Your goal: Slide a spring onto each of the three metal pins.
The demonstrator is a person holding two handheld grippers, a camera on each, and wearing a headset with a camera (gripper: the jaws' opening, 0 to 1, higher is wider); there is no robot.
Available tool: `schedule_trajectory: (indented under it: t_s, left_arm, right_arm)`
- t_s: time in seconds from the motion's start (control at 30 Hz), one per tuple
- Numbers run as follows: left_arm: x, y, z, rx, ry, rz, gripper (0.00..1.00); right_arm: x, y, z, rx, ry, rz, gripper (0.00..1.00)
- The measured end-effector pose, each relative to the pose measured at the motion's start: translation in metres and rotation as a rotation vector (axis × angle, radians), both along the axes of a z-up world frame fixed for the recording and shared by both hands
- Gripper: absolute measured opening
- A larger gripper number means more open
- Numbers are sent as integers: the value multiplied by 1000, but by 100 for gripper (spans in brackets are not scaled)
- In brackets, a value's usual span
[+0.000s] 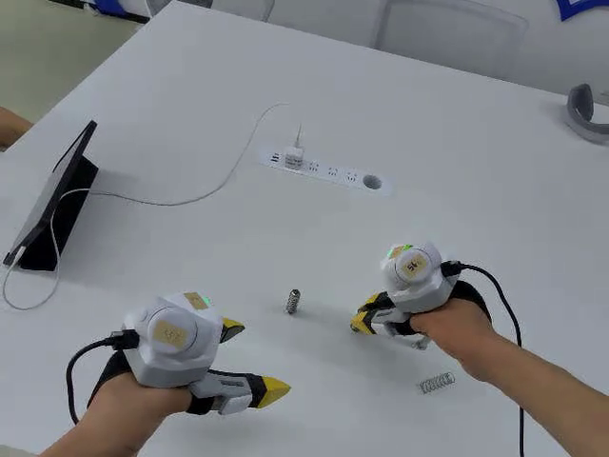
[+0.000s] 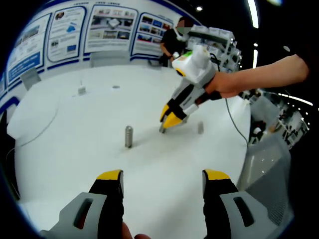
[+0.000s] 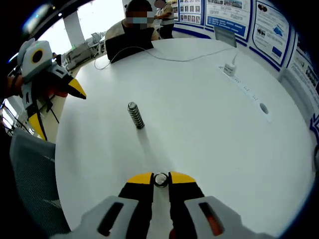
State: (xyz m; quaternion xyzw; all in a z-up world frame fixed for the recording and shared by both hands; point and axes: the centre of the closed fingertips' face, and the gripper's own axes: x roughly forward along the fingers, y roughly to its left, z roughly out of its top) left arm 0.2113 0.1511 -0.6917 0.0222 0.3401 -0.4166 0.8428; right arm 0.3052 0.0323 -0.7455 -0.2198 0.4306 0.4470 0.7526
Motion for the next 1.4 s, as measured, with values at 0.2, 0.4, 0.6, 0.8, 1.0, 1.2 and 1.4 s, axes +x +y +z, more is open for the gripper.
schedule_trajectory:
  t_s: [0.2,0.4,0.6,0.8,1.0,1.2,1.4]
  left_arm:
    - [-2,0,0,-1,4,2,65]
    - [-3,0,3,-4,3,4,65]
    - [-6,-2,4,-3,2,-2,66]
    - [-8,-3,7,-15,9,5,66]
    - [-7,-5,11,-20,2,9,65]
    - [-9,-10,13,-17,-4,-8,66]
    - [-11,-13,13,-12,-4,-18,66]
  right_arm:
    - [-1,-1,2,-1,-12,0,18]
    - [-7,-7,11,15,-38,-11,25]
    - [-17,-17,18,40,-56,-55,32]
    - [-35,-25,21,86,-42,-90,39]
    - [-50,-32,22,101,-40,-124,45]
    - [-64,-33,27,128,-47,-141,52]
    - [-79,-27,30,180,-45,-151,56]
